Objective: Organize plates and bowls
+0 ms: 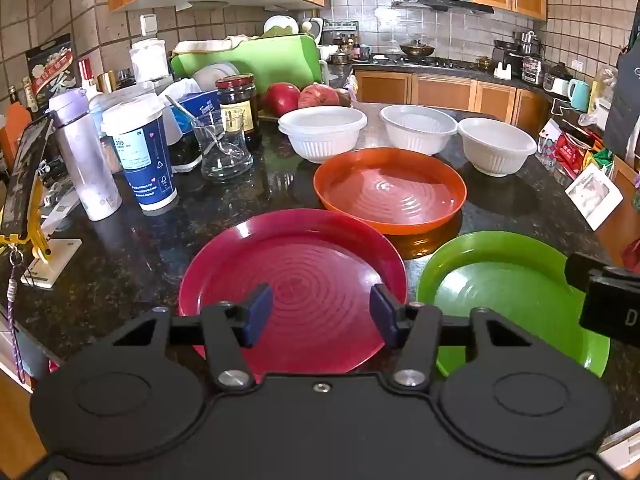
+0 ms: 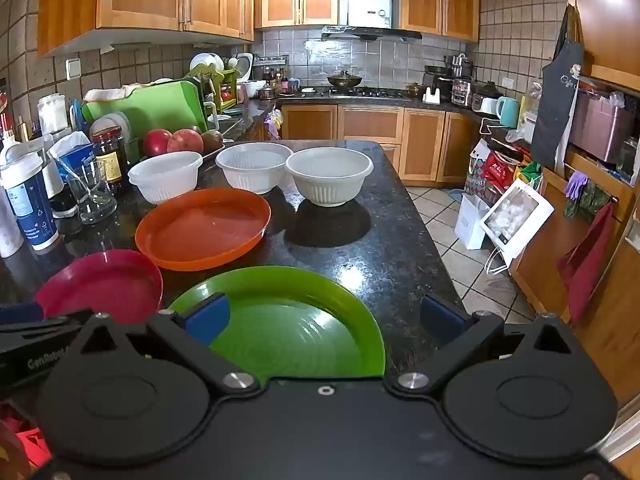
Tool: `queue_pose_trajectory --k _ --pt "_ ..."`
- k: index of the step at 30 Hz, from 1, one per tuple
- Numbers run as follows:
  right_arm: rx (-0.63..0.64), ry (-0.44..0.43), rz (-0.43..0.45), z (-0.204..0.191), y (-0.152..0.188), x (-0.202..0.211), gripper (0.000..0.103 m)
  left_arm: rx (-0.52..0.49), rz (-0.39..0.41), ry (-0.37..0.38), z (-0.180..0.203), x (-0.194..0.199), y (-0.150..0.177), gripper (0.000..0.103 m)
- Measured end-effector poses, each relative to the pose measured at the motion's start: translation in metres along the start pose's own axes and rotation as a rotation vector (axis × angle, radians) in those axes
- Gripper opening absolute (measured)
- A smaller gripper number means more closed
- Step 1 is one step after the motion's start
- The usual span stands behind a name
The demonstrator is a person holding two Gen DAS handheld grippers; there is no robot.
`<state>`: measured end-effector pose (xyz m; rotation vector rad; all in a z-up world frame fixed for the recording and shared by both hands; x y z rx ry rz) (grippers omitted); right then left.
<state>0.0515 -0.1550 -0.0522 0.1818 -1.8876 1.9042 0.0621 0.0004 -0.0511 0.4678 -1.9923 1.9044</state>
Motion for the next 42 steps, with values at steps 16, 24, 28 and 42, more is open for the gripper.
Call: queue_pose_trajectory --k 16,24,28,42 --pt "0.006 -0.011 -0.005 -0.0005 0.0011 -0.0004 0.103 -0.023 0.015 0.012 0.005 -0.0013 0.0013 0.059" --pt "0.007 -0.009 -0.004 -0.0003 0.0009 0.001 0.103 -0.021 0.009 0.018 0.0053 -0.0024 0.0033 0.059" --pt "0.006 -0.01 -0.007 -0.0006 0.0012 0.0008 0.103 -0.021 0.005 0.022 0.0059 -0.0022 0.0042 0.059" --pt "0.005 -0.017 -0.008 -0.0013 0.0012 0.0017 0.103 -0.02 0.004 0.021 0.0047 -0.0016 0.0041 0.059"
Point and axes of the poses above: each gripper's, at about its wrist camera, not at the fingertips, and x roughly against the way its jaws point, z to its right, y to its underside, the point moved 8 cm from there along -x, roughly the way its jaws point, and after that the axes turned 12 degrees about z, right-handed, at the moved point
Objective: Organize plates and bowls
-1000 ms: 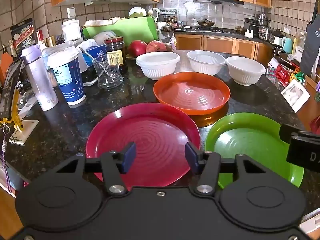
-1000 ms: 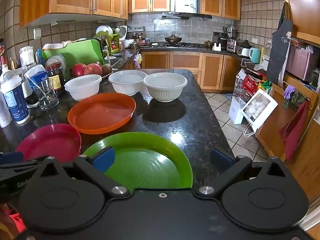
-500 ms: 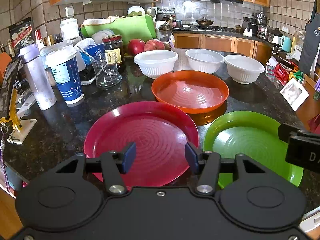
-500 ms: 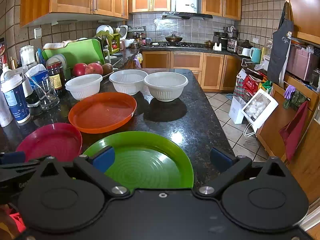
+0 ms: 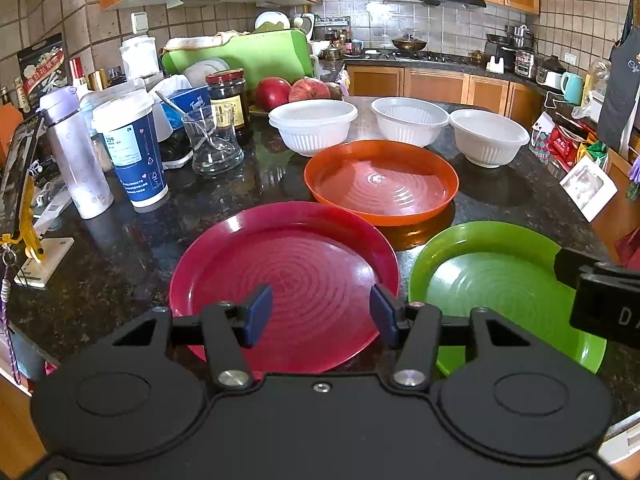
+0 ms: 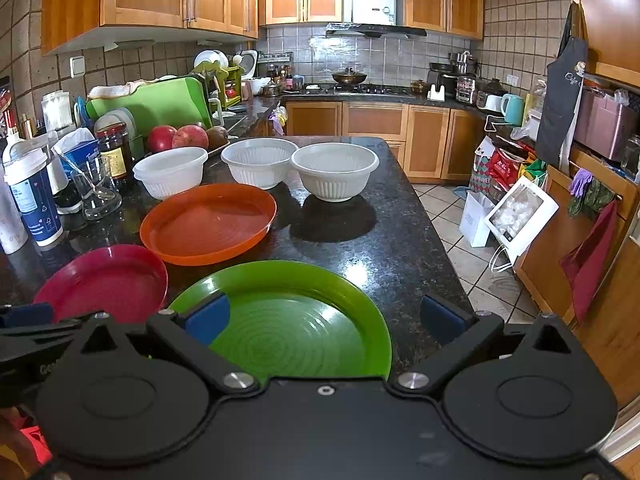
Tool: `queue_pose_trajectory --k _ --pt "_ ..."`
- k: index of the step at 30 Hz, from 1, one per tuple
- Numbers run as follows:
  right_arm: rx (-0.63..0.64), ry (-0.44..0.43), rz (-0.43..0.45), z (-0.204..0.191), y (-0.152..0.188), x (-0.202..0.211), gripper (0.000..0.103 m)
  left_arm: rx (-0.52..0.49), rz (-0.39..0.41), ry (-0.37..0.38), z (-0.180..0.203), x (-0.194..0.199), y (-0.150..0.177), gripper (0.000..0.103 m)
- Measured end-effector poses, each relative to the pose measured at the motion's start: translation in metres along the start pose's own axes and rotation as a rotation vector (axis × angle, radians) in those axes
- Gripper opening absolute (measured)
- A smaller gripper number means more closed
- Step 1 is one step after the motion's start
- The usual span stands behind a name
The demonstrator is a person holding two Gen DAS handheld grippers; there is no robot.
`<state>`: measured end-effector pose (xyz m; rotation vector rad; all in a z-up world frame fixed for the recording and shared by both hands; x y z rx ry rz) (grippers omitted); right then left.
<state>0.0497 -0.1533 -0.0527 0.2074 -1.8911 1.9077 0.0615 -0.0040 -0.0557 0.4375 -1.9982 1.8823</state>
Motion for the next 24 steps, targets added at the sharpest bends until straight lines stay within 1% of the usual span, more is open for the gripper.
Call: queue_pose_trajectory --k 24 --pt "0.002 -0.01 0.0 -0.001 -0.0004 0.0043 0.103 -0.002 -0.001 0.006 0.0006 0.0016 0.0004 0.059"
Point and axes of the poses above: each gripper's, at about its wrist camera, not at the fingertips, and x roughly against the way its jaws point, z to its right, y to its underside, the point moved 8 cm from there along -x, roughly the way its jaws point, and after that the axes turned 12 degrees about z, right-handed, at the moved point
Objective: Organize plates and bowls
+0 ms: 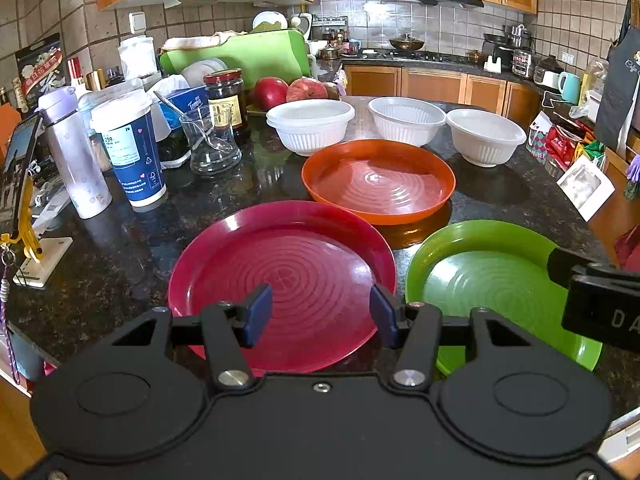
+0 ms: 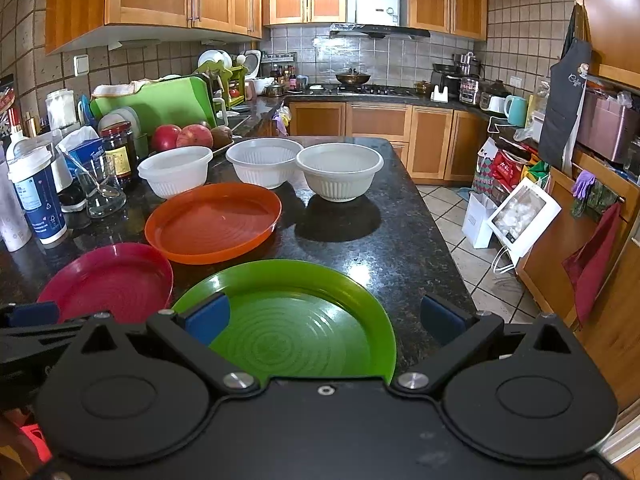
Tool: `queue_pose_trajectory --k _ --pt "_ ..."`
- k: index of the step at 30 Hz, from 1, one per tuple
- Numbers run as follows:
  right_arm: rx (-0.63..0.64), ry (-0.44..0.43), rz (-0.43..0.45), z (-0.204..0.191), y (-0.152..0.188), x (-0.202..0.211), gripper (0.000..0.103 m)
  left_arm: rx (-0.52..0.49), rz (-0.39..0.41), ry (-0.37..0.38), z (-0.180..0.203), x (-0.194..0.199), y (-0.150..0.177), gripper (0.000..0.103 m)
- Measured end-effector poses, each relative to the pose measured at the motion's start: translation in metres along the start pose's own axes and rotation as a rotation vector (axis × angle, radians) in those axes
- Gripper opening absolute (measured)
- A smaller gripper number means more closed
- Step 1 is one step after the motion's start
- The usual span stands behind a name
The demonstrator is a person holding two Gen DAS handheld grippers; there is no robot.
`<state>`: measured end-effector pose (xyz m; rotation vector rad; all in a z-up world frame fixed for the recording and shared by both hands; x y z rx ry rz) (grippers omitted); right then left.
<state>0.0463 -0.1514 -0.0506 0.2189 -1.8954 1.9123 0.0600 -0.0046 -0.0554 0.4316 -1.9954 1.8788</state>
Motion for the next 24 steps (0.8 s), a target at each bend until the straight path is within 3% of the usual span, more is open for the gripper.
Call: queue_pose_trajectory --k 24 --pt "0.009 -0.006 -0.006 -0.0022 0.0013 0.0001 0.103 0.003 -0.003 0.004 0.0002 -0.0001 0.0021 0.059"
Point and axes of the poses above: each gripper's, at about its wrist camera, not at the fingertips, and x roughly against the way its jaws point, z to its right, y to its underside, the point moved 8 cm from there along -x, roughly the way its jaws point, and after that the axes turned 12 degrees about z, right-handed, at the moved point
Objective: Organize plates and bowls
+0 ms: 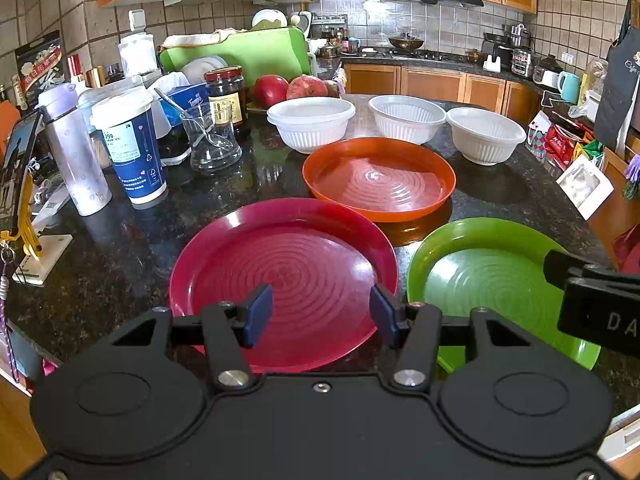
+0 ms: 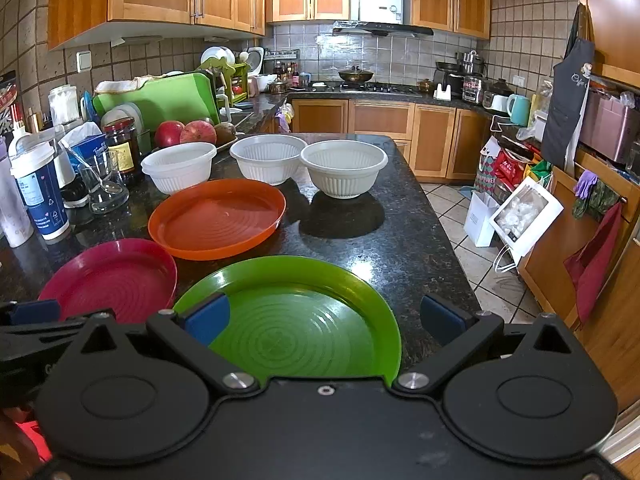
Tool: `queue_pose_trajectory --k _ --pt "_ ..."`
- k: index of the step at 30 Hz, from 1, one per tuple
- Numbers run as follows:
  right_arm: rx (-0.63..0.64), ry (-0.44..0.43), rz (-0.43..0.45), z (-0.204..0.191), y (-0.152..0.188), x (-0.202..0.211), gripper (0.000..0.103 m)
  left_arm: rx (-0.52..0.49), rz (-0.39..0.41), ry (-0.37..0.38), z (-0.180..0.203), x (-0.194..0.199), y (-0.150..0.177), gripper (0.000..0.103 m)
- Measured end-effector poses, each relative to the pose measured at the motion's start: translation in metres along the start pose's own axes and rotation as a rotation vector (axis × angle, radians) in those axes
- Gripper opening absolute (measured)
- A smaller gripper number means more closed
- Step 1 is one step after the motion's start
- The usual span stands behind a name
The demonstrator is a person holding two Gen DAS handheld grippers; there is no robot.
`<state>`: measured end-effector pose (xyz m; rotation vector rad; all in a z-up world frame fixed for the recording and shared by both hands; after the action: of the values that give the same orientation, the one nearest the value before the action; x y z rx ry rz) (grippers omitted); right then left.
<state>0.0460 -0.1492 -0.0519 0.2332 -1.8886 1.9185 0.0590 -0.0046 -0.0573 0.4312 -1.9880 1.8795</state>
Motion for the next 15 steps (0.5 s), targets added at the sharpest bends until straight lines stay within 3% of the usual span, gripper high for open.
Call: queue_pose_trajectory --k 15 --pt "0.009 -0.005 0.006 -0.0035 -0.0012 0.0016 0.103 0.009 -0.002 0.005 -0.0032 0.0023 -0.0001 0.059"
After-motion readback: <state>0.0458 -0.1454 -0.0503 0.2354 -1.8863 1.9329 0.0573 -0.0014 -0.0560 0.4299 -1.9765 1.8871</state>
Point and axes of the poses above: each gripper's, at about its wrist camera, not at the fingertips, and x roughly against the way its jaws point, z to its right, y to its underside, the point moved 8 cm from there along -x, roughly the way its jaws point, and after that the axes turned 12 degrees about z, right-handed, at the moved point
